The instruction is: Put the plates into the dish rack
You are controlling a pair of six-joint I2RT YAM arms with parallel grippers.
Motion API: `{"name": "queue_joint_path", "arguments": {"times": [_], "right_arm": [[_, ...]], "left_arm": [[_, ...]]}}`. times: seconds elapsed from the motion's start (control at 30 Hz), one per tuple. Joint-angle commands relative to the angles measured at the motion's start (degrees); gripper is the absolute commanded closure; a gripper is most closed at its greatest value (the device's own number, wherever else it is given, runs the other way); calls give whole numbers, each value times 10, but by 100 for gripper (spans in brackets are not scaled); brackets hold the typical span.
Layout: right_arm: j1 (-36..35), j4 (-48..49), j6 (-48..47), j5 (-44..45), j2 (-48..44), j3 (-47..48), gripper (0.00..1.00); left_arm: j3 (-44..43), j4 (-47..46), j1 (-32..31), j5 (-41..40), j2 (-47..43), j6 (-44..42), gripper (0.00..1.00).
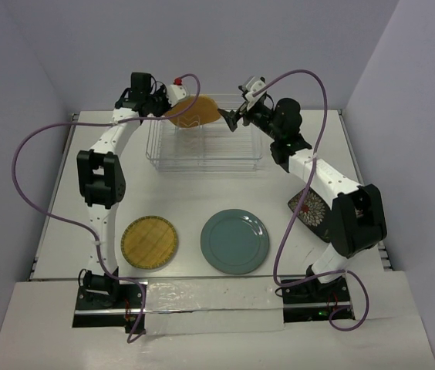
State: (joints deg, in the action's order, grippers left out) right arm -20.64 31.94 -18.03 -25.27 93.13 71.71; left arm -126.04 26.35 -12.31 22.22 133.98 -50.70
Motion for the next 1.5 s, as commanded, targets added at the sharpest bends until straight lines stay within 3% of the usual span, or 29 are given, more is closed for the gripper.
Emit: {"name": "queue_joint_path", "arguments": {"times": [0.0, 0.83, 1.07, 1.1, 1.23, 1.33, 1.47], "right_arm": [[-4, 16, -12, 5, -30, -5, 0], [-4, 21, -27, 3, -6, -19, 0], [-4, 7, -34, 9, 2, -13, 0], [-4, 6, -36, 13, 2, -14, 0], [-3, 5, -43, 24, 1, -17, 0], [-4, 6, -42, 24, 0, -17, 0], [-3, 7, -39, 23, 0, -18, 0]], "left_arm": [[-20, -2, -21, -37, -73, -41, 100], [63, 37, -49, -179, -123, -146, 100], [64, 13, -49, -170, -108, -124, 99], [64, 11, -49, -169, -106, -121, 95], [67, -21, -50, -177, -101, -95, 41], [63, -36, -50, -175, -103, -78, 26], [51, -42, -50, -166, -106, -60, 24]]}}
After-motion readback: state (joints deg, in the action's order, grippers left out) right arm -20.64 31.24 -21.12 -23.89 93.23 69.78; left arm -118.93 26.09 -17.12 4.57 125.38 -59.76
